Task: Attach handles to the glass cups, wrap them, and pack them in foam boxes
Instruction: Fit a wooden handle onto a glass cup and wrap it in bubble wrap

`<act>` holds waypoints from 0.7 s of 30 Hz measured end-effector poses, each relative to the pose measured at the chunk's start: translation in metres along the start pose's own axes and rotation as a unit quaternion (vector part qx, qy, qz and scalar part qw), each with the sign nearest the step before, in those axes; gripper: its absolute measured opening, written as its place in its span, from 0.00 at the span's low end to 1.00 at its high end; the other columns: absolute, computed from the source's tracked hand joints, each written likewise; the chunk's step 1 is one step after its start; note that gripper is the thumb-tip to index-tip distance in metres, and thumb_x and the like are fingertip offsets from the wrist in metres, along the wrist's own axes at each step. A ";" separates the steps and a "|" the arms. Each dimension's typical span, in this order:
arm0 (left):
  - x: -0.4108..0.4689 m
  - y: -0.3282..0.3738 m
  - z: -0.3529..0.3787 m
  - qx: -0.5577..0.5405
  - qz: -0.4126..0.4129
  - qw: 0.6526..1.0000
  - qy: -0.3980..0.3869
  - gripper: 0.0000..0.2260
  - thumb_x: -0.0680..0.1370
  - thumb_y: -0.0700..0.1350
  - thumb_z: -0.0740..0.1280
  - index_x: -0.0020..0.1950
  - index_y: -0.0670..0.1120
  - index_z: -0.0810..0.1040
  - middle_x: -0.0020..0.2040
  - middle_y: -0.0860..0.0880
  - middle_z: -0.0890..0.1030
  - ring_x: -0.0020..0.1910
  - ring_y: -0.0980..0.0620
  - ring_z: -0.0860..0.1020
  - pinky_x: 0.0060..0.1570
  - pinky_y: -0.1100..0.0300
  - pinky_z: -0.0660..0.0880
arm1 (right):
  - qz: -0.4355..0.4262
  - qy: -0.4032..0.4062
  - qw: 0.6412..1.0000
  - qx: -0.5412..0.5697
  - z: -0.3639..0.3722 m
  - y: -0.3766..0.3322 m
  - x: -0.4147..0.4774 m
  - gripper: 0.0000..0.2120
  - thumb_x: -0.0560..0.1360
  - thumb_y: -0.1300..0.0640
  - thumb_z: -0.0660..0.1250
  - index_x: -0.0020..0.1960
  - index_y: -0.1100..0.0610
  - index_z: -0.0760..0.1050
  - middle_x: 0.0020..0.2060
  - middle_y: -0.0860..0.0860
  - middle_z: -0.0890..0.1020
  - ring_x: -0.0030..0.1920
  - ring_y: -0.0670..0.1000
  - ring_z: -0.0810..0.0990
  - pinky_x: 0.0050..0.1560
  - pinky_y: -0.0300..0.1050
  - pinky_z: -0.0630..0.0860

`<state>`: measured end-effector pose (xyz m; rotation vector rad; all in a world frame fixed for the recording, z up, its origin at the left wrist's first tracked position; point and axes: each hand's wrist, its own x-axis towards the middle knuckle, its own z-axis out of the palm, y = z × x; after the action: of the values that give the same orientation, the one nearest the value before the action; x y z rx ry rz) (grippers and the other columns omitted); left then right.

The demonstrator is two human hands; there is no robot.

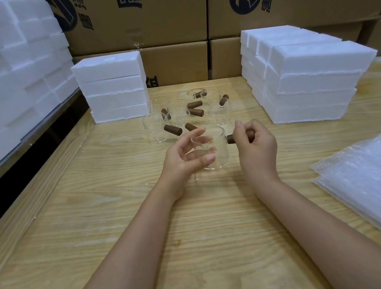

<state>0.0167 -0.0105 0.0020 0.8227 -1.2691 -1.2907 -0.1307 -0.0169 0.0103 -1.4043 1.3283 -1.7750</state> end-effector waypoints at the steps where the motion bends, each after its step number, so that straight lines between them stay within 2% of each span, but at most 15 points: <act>1: 0.001 0.000 -0.001 -0.018 -0.014 1.000 0.001 0.27 0.65 0.35 0.73 0.64 0.43 0.74 0.54 0.44 0.81 0.51 0.43 0.83 0.47 0.53 0.81 | -0.010 -0.006 1.000 0.007 0.000 -0.001 -0.001 0.14 0.78 0.55 0.65 0.34 0.56 0.69 0.27 0.46 0.80 0.31 0.40 0.79 0.33 0.30 0.69; 3: 0.002 0.001 -0.001 -0.057 -0.044 0.997 0.006 0.25 0.68 0.40 0.68 0.65 0.37 0.73 0.52 0.42 0.81 0.46 0.43 0.83 0.42 0.56 0.81 | -0.032 -0.022 0.999 0.011 0.001 -0.002 -0.004 0.12 0.77 0.56 0.67 0.36 0.57 0.69 0.32 0.55 0.80 0.35 0.50 0.79 0.35 0.40 0.73; 4: 0.003 0.002 -0.002 -0.070 -0.055 0.996 0.008 0.24 0.69 0.43 0.67 0.64 0.36 0.73 0.51 0.41 0.81 0.44 0.42 0.83 0.39 0.58 0.80 | -0.047 -0.033 0.998 0.010 0.001 -0.003 -0.005 0.11 0.76 0.56 0.68 0.37 0.56 0.69 0.33 0.56 0.80 0.35 0.51 0.78 0.36 0.41 0.73; 7: 0.006 0.003 -0.005 -0.085 -0.073 0.994 0.016 0.19 0.73 0.51 0.66 0.58 0.39 0.77 0.43 0.42 0.83 0.35 0.45 0.82 0.29 0.61 0.77 | -0.095 -0.081 0.992 0.018 0.003 -0.008 -0.012 0.10 0.73 0.56 0.71 0.41 0.49 0.69 0.32 0.43 0.78 0.33 0.40 0.75 0.35 0.32 0.71; 9: 0.007 0.004 -0.005 -0.079 -0.085 0.993 0.025 0.24 0.75 0.57 0.65 0.59 0.37 0.76 0.41 0.42 0.82 0.31 0.47 0.80 0.24 0.62 0.73 | -0.124 -0.114 0.986 0.021 0.005 -0.009 -0.016 0.10 0.72 0.56 0.71 0.44 0.47 0.69 0.35 0.38 0.79 0.36 0.37 0.76 0.37 0.29 0.71; 11: 0.008 0.003 -0.006 -0.072 -0.097 0.992 0.037 0.28 0.73 0.62 0.59 0.57 0.39 0.77 0.39 0.43 0.82 0.27 0.49 0.78 0.21 0.64 0.69 | -0.142 -0.135 0.980 0.029 0.006 -0.009 -0.018 0.11 0.72 0.57 0.71 0.46 0.46 0.70 0.39 0.35 0.80 0.40 0.37 0.78 0.40 0.28 0.71; 15: 0.009 0.003 -0.006 -0.069 -0.107 0.991 0.048 0.28 0.70 0.66 0.57 0.51 0.43 0.78 0.35 0.45 0.82 0.23 0.51 0.76 0.19 0.66 0.66 | -0.127 -0.148 0.979 0.060 0.007 -0.005 -0.018 0.11 0.72 0.57 0.70 0.47 0.45 0.71 0.41 0.36 0.81 0.43 0.39 0.80 0.46 0.31 0.73; 19: 0.010 0.001 -0.007 -0.069 -0.102 0.991 0.062 0.32 0.70 0.67 0.62 0.60 0.41 0.76 0.38 0.46 0.83 0.27 0.51 0.78 0.21 0.64 0.69 | -0.102 -0.133 0.982 0.086 0.007 -0.002 -0.018 0.10 0.72 0.57 0.70 0.46 0.44 0.72 0.41 0.36 0.81 0.43 0.39 0.79 0.45 0.31 0.73; 21: 0.010 0.000 -0.007 -0.065 -0.089 0.992 0.064 0.29 0.70 0.65 0.66 0.60 0.44 0.77 0.42 0.46 0.83 0.30 0.51 0.77 0.23 0.63 0.70 | -0.067 -0.122 0.983 0.120 0.009 0.000 -0.018 0.08 0.72 0.57 0.70 0.46 0.46 0.73 0.40 0.38 0.82 0.42 0.39 0.80 0.44 0.31 0.73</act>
<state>0.0214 -0.0211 0.0028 0.9264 -1.0163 -1.4232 -0.1166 -0.0050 0.0028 -1.5444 0.8822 -1.7146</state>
